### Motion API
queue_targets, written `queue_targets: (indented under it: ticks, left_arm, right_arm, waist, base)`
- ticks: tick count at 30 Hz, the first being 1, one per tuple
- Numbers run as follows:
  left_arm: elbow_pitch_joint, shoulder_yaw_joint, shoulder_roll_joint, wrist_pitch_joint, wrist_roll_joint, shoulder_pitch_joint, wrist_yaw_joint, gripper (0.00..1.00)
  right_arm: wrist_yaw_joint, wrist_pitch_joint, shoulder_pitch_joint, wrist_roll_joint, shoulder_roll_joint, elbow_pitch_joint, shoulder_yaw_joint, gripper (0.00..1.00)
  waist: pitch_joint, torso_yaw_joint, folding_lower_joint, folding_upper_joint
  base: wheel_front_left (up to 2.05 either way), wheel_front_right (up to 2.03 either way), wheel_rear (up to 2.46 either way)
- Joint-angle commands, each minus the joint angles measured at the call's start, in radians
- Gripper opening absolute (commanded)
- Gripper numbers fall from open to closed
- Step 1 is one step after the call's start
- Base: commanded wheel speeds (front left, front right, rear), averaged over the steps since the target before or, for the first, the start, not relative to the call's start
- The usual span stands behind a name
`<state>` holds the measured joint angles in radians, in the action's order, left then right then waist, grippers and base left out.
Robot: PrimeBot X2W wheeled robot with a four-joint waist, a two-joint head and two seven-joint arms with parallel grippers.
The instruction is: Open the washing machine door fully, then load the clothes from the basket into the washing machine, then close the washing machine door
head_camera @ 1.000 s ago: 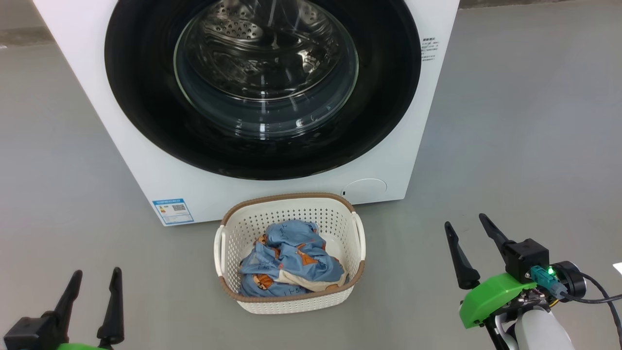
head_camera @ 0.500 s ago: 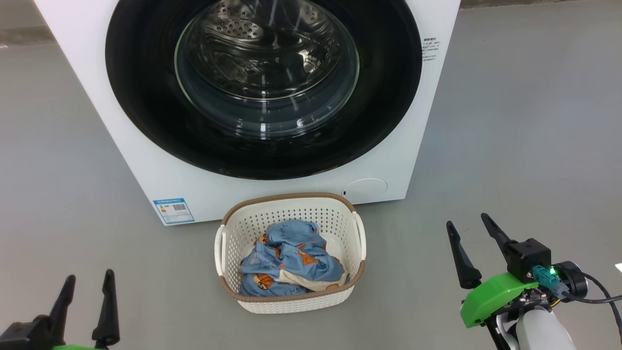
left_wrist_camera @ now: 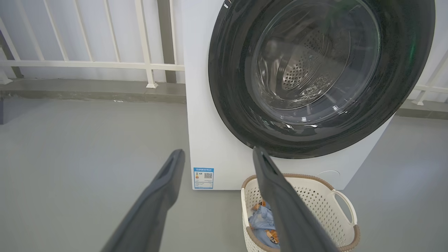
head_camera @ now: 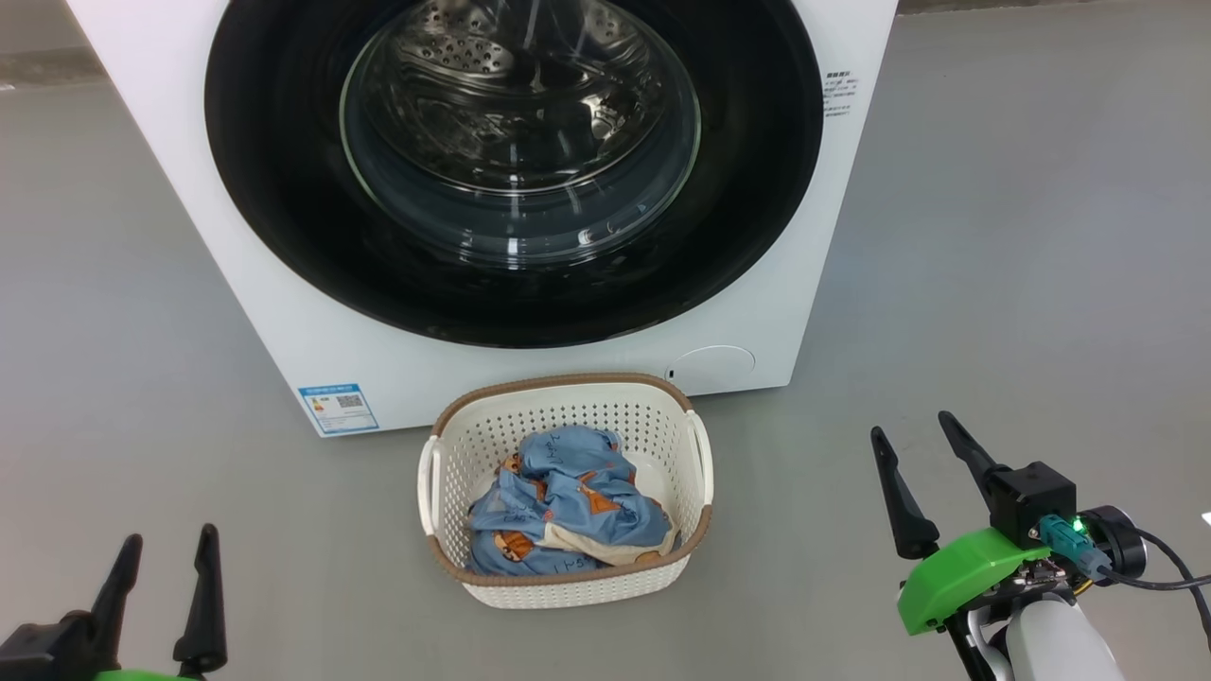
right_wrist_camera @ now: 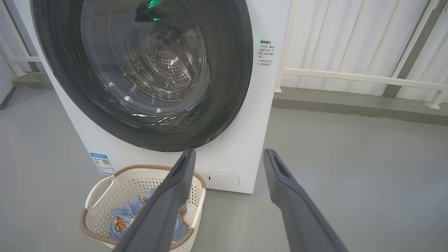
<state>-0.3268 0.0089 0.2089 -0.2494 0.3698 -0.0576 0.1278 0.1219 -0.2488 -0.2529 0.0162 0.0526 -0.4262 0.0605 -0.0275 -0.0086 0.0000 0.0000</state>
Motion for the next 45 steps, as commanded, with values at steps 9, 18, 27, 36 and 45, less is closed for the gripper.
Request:
queue_targets:
  ticks: [9,18,27,36,45]
  left_arm:
    - [0.007,0.039,0.035,-0.012,-0.016,-0.056,0.003,1.0]
    - [0.008,0.037,0.032,-0.012,-0.018,-0.057,0.003,1.0]
    - [0.046,0.066,0.017,-0.012,-0.043,-0.057,0.003,1.0]
    - [0.082,0.044,0.024,-0.012,-0.034,-0.044,0.003,1.0]
    - [0.09,0.035,0.027,-0.012,-0.033,-0.033,0.003,1.0]
  right_arm:
    - [0.009,-0.013,-0.027,-0.001,-0.002,0.033,-0.019,1.0]
    - [0.009,-0.013,-0.023,0.001,-0.002,0.039,-0.018,1.0]
    - [0.009,-0.013,-0.024,0.0,-0.002,0.045,-0.012,1.0]
    - [0.009,-0.013,-0.027,-0.005,-0.002,0.058,-0.014,1.0]
    - [0.009,-0.013,-0.027,-0.023,-0.002,0.062,-0.015,1.0]
  waist:
    - [-0.004,0.002,0.0,0.0]
    - [-0.008,0.003,0.0,0.0]
    - [-0.016,0.006,0.0,0.0]
    - [-0.022,0.007,0.0,0.0]
    - [-0.019,0.007,0.0,0.0]
  base:
    - [0.46,0.46,-0.93]
    - [1.1,1.1,-2.21]
    - [1.0,1.0,-2.0]
    - [0.3,0.3,-0.61]
    - [0.0,0.0,0.0]
